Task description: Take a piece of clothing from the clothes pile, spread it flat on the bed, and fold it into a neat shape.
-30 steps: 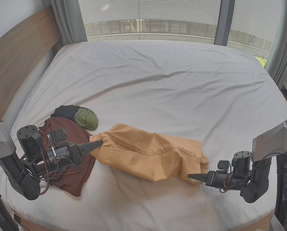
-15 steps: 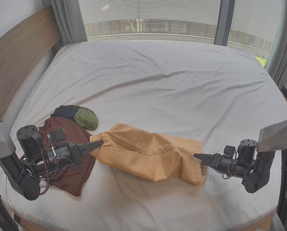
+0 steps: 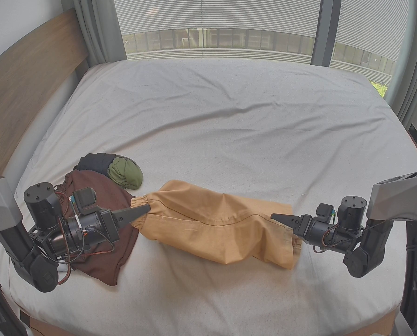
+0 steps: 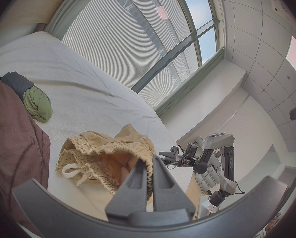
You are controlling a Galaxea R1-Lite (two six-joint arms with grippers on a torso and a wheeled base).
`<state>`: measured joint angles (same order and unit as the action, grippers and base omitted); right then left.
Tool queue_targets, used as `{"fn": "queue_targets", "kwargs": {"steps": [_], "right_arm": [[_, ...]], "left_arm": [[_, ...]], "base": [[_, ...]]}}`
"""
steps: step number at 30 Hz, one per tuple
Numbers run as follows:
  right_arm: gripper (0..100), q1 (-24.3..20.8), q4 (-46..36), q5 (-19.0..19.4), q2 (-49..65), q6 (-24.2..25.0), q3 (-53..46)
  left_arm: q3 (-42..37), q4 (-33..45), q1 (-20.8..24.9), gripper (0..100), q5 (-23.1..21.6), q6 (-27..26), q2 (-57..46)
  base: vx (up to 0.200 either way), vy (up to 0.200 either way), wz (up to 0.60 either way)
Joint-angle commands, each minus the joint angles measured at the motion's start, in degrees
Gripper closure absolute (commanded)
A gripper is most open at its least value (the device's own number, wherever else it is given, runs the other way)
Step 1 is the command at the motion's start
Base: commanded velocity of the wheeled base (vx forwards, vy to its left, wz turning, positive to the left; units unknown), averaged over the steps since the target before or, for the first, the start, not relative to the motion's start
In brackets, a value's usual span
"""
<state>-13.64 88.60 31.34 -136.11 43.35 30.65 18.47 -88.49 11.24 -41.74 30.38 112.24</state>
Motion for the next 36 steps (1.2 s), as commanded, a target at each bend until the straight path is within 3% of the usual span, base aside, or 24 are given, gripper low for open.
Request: {"fn": "queue_targets", "kwargs": {"steps": [1,17,18,30,36], "right_arm": [[0,-0.33,0.08,0.03,0.05,0.86,0.2],[0,-1.39,0.26,0.03,1.46,3.32,0.2],[100,-1.39,0.26,0.03,1.37,3.32,0.29],[100,-0.95,0.34,0.03,2.25,3.32,-0.32],[100,-0.95,0.08,0.03,13.32,3.06,-3.66]], "left_arm": [[-0.01,-0.01,0.01,100,-0.01,0.03,0.0],[0.08,-0.01,0.1,100,-0.01,-0.06,0.35],[-0.01,-0.01,0.1,100,-0.1,-0.06,0.35],[0.52,-0.1,0.01,100,-0.01,-0.06,0.17],[2.27,-0.19,0.01,100,-0.01,-0.23,-0.27]], "base": [[0.0,0.0,0.0],[0.0,0.0,0.0],[0.0,0.0,0.0],[0.0,0.0,0.0],[0.0,0.0,0.0]]}}
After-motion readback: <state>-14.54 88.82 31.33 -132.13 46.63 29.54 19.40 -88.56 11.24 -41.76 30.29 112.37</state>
